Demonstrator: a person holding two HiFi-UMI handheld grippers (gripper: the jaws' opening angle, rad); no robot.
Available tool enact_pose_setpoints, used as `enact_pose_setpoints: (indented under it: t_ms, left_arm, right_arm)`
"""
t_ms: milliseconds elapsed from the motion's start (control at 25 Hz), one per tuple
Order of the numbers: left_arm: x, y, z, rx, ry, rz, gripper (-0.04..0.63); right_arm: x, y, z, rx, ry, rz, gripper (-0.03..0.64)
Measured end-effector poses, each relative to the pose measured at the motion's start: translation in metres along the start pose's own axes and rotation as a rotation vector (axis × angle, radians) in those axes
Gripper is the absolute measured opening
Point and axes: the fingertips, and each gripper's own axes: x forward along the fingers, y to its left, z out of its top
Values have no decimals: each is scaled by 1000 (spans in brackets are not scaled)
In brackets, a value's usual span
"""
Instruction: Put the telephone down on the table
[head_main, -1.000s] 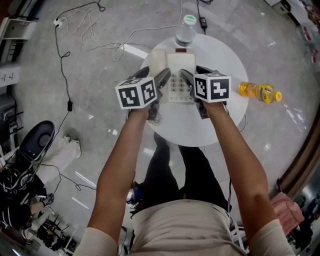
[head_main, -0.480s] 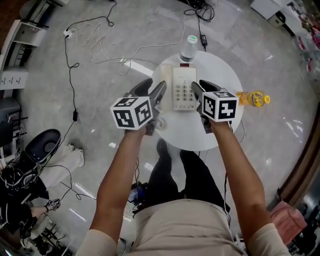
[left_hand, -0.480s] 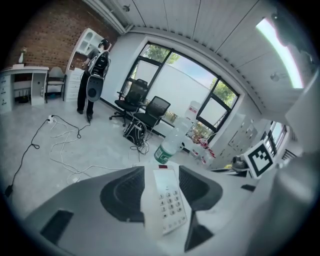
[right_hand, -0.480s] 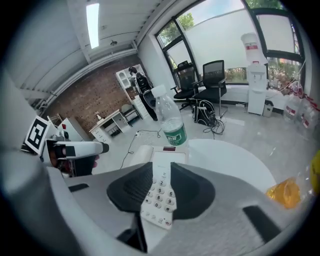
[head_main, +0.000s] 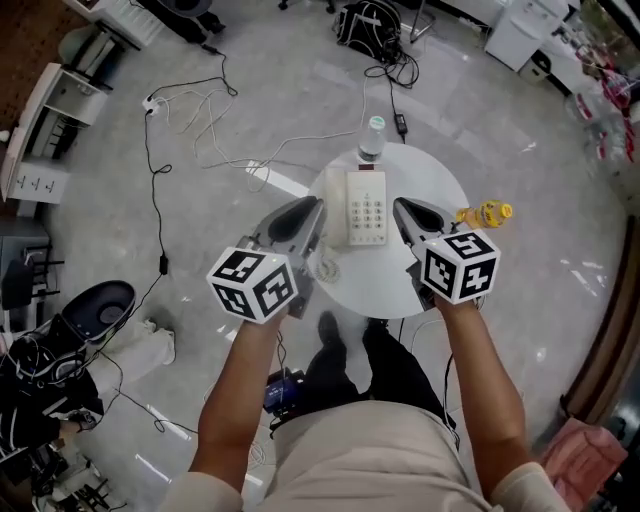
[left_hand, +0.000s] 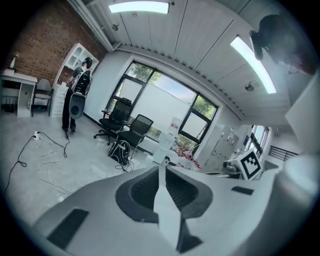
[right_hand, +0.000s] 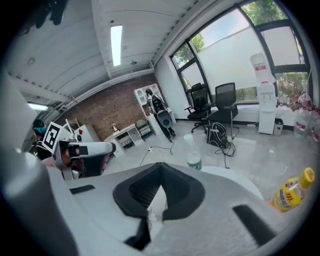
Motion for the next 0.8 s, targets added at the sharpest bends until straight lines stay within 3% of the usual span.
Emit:
enact_pose_setpoints:
  t_ms: [240,400,800]
  left_arm:
    - [-47,-52,40,46,-58,-82,15]
    - [-74,-86,62,148,-71,-132,14]
    - [-135,-146,73,268,-104,-211,14]
  right_arm:
    - [-62,51,44,-115,-74,45,-8]
    - [-100,86,69,-200,-122,64,-9]
    - [-179,148,94,-248,-228,80,-9]
